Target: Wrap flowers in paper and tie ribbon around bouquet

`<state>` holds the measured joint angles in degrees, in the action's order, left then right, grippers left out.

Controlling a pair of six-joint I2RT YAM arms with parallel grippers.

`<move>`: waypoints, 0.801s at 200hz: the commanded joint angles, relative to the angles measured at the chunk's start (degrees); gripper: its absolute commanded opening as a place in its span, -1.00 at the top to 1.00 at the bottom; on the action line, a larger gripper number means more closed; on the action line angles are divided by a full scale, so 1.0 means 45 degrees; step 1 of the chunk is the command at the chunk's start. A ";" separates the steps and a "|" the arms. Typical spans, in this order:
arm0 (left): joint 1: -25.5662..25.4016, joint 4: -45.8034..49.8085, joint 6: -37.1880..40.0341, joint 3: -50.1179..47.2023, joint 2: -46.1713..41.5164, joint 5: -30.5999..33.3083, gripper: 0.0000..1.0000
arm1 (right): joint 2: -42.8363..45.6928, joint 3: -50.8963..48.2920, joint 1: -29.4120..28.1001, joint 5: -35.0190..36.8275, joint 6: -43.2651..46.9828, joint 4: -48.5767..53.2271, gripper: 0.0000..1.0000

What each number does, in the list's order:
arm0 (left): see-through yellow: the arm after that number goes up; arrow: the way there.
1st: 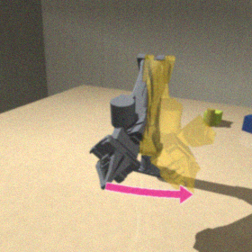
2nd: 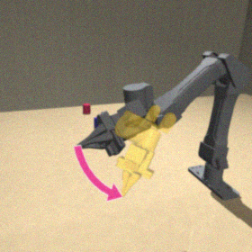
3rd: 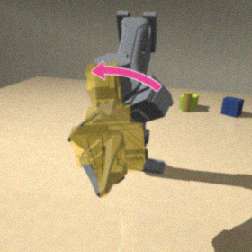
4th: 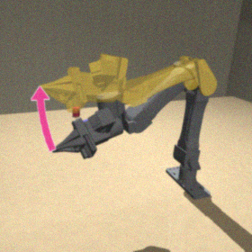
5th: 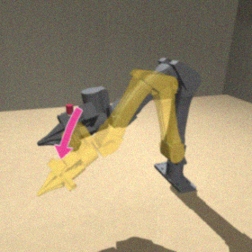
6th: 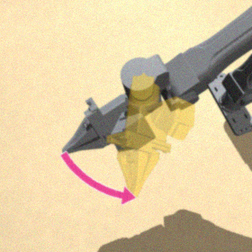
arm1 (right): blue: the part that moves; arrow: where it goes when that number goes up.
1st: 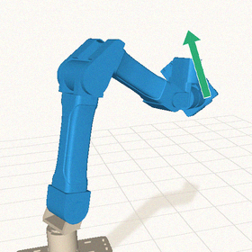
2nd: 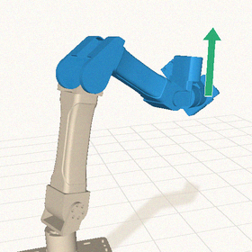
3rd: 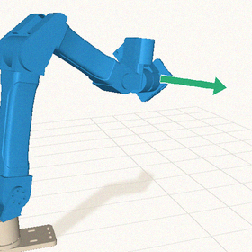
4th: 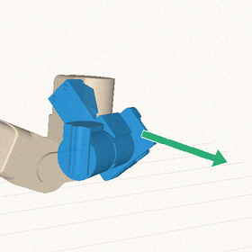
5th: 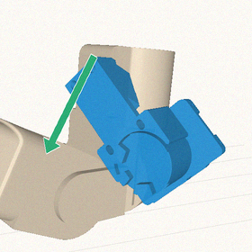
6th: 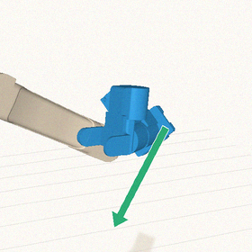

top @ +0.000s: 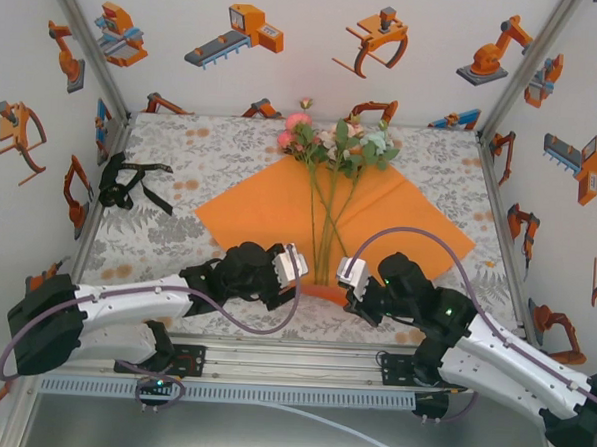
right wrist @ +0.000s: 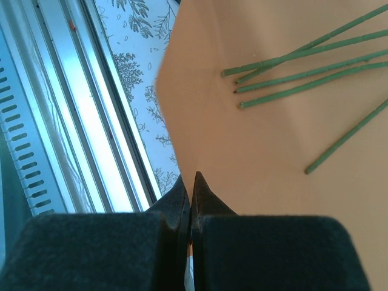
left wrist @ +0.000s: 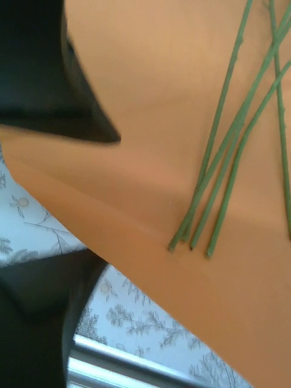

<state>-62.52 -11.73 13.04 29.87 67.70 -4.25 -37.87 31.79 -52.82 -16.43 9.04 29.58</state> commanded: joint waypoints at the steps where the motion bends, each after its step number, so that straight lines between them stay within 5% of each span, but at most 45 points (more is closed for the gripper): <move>1: -0.0022 -0.0375 -0.1196 -0.0081 0.0235 -0.1939 0.29 | 0.0131 0.0477 -0.0095 0.0354 0.0141 0.0018 1.00; 19: -0.0119 -0.0993 -0.2467 -0.0509 0.0115 -0.2501 0.64 | -0.0010 0.0579 -0.0099 0.1189 0.0131 -0.0033 1.00; 49: -0.0085 -0.1506 -0.3161 -0.0924 -0.0225 -0.1171 0.75 | -0.0576 0.0649 -0.0096 0.3588 -0.0023 -0.1162 0.96; 72: 0.0048 -0.1619 -0.3449 -0.0451 0.0452 0.0314 0.80 | -0.1514 0.0868 -0.0065 0.4797 0.0383 -0.2046 0.35; 102: 0.0138 -0.2159 -0.4453 0.0718 0.2601 0.2359 0.77 | -0.3014 0.1022 0.0465 0.5727 0.0508 -0.2438 0.10; 118: 0.0172 -0.2575 -0.4809 0.1037 0.3415 0.3395 0.99 | -0.3225 0.1029 0.0830 0.6066 0.0197 -0.2689 0.06; 137: 0.0330 -0.3322 -0.5291 0.0896 0.3827 0.3877 1.00 | -0.3082 0.1021 0.1024 0.5770 -0.0181 -0.2934 -0.19; 142: 0.0410 -0.3507 -0.5407 0.0821 0.3861 0.3920 1.00 | -0.3009 0.1021 0.1052 0.5648 -0.0295 -0.2906 -0.33; 145: 0.0443 -0.3564 -0.5474 0.0792 0.3859 0.3975 1.00 | -0.2951 0.1021 0.1073 0.5582 -0.0425 -0.2852 -0.71; 149: 0.0502 -0.3617 -0.5571 0.0740 0.3856 0.4067 1.00 | -0.2911 0.1036 0.1088 0.5566 -0.0558 -0.2786 -0.94; 160: 0.0606 -0.3676 -0.5822 0.0606 0.3809 0.4395 1.00 | -0.2755 0.1145 0.1196 0.5631 -0.1348 -0.2401 -0.98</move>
<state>-61.06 -23.42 -8.67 33.15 85.17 9.74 -52.10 34.81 -48.21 7.86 8.80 18.85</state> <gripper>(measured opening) 0.008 0.915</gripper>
